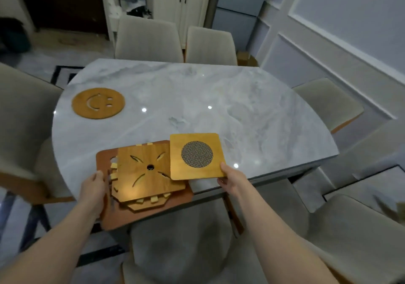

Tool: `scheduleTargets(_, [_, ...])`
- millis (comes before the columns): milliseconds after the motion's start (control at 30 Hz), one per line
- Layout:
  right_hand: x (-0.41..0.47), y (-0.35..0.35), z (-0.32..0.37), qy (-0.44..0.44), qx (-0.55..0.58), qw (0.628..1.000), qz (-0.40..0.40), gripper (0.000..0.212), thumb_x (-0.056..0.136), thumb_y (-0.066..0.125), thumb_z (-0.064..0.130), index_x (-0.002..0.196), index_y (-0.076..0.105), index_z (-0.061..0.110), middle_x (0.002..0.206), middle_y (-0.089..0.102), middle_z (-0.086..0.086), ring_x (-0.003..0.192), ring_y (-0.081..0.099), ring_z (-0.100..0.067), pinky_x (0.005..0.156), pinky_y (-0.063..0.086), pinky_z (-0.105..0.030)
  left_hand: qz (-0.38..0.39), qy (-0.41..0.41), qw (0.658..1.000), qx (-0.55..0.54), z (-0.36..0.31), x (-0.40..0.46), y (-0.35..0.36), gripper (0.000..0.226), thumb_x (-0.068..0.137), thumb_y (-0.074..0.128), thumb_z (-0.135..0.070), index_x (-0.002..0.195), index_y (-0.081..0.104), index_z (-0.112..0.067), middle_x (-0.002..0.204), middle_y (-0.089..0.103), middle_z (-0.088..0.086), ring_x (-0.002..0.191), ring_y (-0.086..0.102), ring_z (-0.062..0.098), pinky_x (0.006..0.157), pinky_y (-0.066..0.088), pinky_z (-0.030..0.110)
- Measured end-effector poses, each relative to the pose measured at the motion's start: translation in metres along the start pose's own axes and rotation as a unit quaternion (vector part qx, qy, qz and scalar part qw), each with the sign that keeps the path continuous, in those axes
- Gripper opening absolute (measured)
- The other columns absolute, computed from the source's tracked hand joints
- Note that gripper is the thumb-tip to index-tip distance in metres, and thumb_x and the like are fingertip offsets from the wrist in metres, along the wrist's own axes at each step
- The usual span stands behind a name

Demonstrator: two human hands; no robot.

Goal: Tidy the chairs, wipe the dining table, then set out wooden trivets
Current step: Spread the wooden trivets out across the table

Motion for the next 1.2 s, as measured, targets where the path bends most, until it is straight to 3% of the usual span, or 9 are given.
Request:
scheduleTargets(133, [0.023, 0.016, -0.004, -0.009, -0.006, 1.0, 0.017, 0.012, 0.1, 0.05, 0.019, 0.096, 0.054, 0.009, 0.109, 0.057, -0.007, 0.084, 0.055, -0.014, 0.088, 0.044, -0.032, -0.042, -0.027, 0.999, -0.003, 0.013, 0.0, -0.038, 0.035, 0.1, 0.037, -0.029, 0.067, 0.045, -0.019, 0.073, 0.046, 0.009, 0.063, 0.042, 0.021, 0.062, 0.034, 0.033])
scheduleTargets(267, [0.043, 0.032, -0.011, -0.016, -0.028, 0.999, 0.021, 0.013, 0.1, 0.048, 0.021, 0.109, 0.051, 0.012, 0.108, 0.056, -0.007, 0.089, 0.055, -0.017, 0.085, 0.045, -0.033, -0.049, -0.058, 0.997, -0.032, 0.03, -0.007, -0.062, 0.029, 0.102, 0.034, -0.032, 0.089, 0.053, -0.015, 0.086, 0.055, 0.01, 0.089, 0.053, 0.028, 0.08, 0.039, 0.039])
scheduleTargets(433, [0.066, 0.043, -0.025, -0.005, -0.05, 0.999, 0.021, 0.014, 0.1, 0.048, 0.017, 0.093, 0.056, 0.009, 0.088, 0.056, -0.006, 0.069, 0.052, -0.016, 0.044, 0.05, -0.021, -0.078, -0.081, 0.993, -0.042, 0.044, -0.012, -0.073, 0.031, 0.102, 0.034, -0.039, 0.085, 0.054, -0.021, 0.093, 0.06, 0.01, 0.082, 0.056, 0.025, 0.079, 0.042, 0.04])
scheduleTargets(533, [0.076, 0.045, -0.027, -0.05, -0.149, 0.988, 0.004, 0.021, 0.098, 0.053, 0.018, 0.099, 0.063, -0.001, 0.088, 0.061, -0.013, 0.067, 0.051, -0.021, 0.045, 0.045, -0.023, -0.085, -0.087, 0.992, -0.044, 0.045, -0.015, -0.07, 0.031, 0.101, 0.034, -0.039, 0.087, 0.056, -0.021, 0.097, 0.063, 0.012, 0.093, 0.059, 0.03, 0.082, 0.044, 0.042])
scheduleTargets(600, [0.083, 0.045, -0.019, -0.127, -0.277, 0.952, -0.032, 0.034, 0.095, 0.058, 0.023, 0.102, 0.065, -0.01, 0.095, 0.065, -0.019, 0.079, 0.056, -0.028, 0.066, 0.046, -0.032, -0.089, -0.085, 0.991, -0.047, 0.045, -0.015, -0.064, 0.031, 0.101, 0.034, -0.038, 0.085, 0.055, -0.023, 0.097, 0.062, 0.012, 0.095, 0.059, 0.031, 0.084, 0.044, 0.043])
scheduleTargets(733, [0.071, 0.05, -0.003, -0.229, -0.511, 0.818, -0.13, 0.041, 0.089, 0.062, 0.036, 0.12, 0.059, 0.01, 0.124, 0.057, -0.012, 0.117, 0.051, -0.03, 0.095, 0.04, -0.037, -0.092, -0.083, 0.991, -0.051, 0.039, -0.019, -0.054, 0.033, 0.102, 0.033, -0.038, 0.079, 0.052, -0.025, 0.087, 0.06, 0.008, 0.081, 0.056, 0.025, 0.076, 0.042, 0.039])
scheduleTargets(833, [0.063, 0.075, -0.008, -0.38, -0.579, 0.721, -0.02, 0.05, 0.09, 0.061, 0.031, 0.136, 0.049, 0.014, 0.146, 0.041, -0.013, 0.136, 0.034, -0.028, 0.108, 0.026, -0.034, -0.097, -0.081, 0.991, -0.051, 0.036, -0.018, -0.049, 0.033, 0.102, 0.034, -0.038, 0.082, 0.055, -0.022, 0.087, 0.059, 0.007, 0.085, 0.055, 0.026, 0.079, 0.041, 0.04])
scheduleTargets(933, [0.068, 0.087, -0.035, -0.39, -0.656, 0.638, 0.107, 0.062, 0.096, 0.049, 0.042, 0.151, 0.024, 0.027, 0.162, 0.007, -0.004, 0.149, -0.001, -0.023, 0.119, 0.001, -0.035, -0.083, -0.08, 0.992, -0.055, 0.037, -0.012, -0.045, 0.032, 0.102, 0.034, -0.039, 0.092, 0.058, -0.02, 0.094, 0.063, 0.01, 0.092, 0.059, 0.028, 0.082, 0.044, 0.042])
scheduleTargets(1200, [0.087, 0.088, -0.044, -0.373, -0.682, 0.619, 0.113, 0.062, 0.099, 0.035, 0.051, 0.152, 0.008, 0.034, 0.162, -0.006, -0.002, 0.147, -0.015, -0.023, 0.116, -0.012, -0.036, -0.064, -0.093, 0.992, -0.059, 0.035, -0.005, -0.037, 0.032, 0.1, 0.033, -0.043, 0.1, 0.058, -0.023, 0.097, 0.065, 0.009, 0.094, 0.061, 0.028, 0.082, 0.046, 0.046])
Point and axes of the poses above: each hand's wrist, its own x-axis towards the middle knuckle, its own y-axis out of the palm, z = x × y, the point moved 5 cm from there along x, towards the middle knuckle
